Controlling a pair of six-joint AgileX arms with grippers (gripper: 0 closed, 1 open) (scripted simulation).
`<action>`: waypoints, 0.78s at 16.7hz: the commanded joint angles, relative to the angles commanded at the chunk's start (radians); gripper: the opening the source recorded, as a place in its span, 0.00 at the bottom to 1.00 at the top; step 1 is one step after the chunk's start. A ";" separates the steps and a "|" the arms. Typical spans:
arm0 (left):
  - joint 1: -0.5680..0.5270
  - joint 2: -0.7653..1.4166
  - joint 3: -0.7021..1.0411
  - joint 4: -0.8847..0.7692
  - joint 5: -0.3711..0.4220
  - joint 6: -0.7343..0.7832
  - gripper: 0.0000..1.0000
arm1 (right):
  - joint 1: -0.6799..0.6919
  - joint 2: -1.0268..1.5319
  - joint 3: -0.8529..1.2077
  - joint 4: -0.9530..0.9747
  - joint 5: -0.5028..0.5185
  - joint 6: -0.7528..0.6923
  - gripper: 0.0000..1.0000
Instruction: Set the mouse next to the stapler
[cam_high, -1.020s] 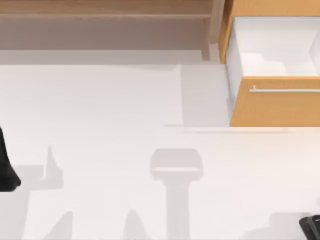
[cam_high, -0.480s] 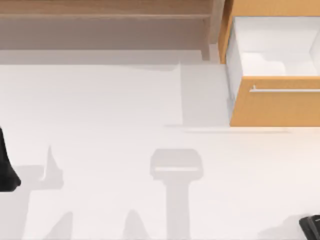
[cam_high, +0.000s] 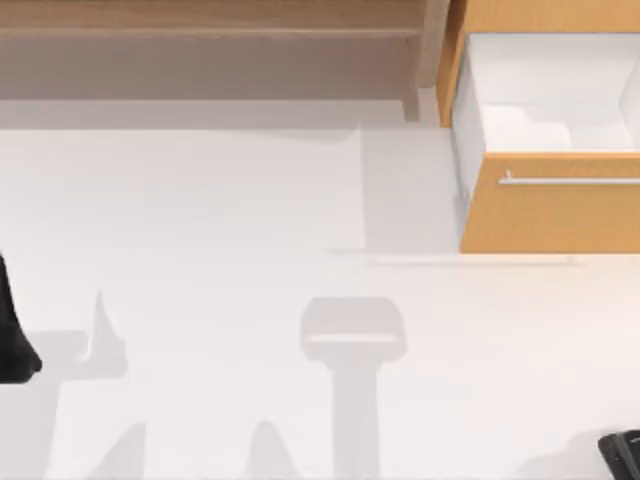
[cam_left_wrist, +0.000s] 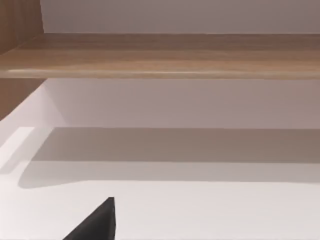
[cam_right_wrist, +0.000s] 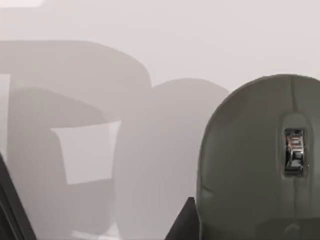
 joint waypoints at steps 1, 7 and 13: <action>0.000 0.000 0.000 0.000 0.000 0.000 1.00 | 0.000 0.000 0.000 0.000 0.000 0.000 0.45; 0.000 0.000 0.000 0.000 0.000 0.000 1.00 | 0.000 0.000 0.000 0.000 0.000 0.000 0.90; 0.000 0.000 0.000 0.000 0.000 0.000 1.00 | 0.000 0.000 0.000 0.000 0.000 0.000 1.00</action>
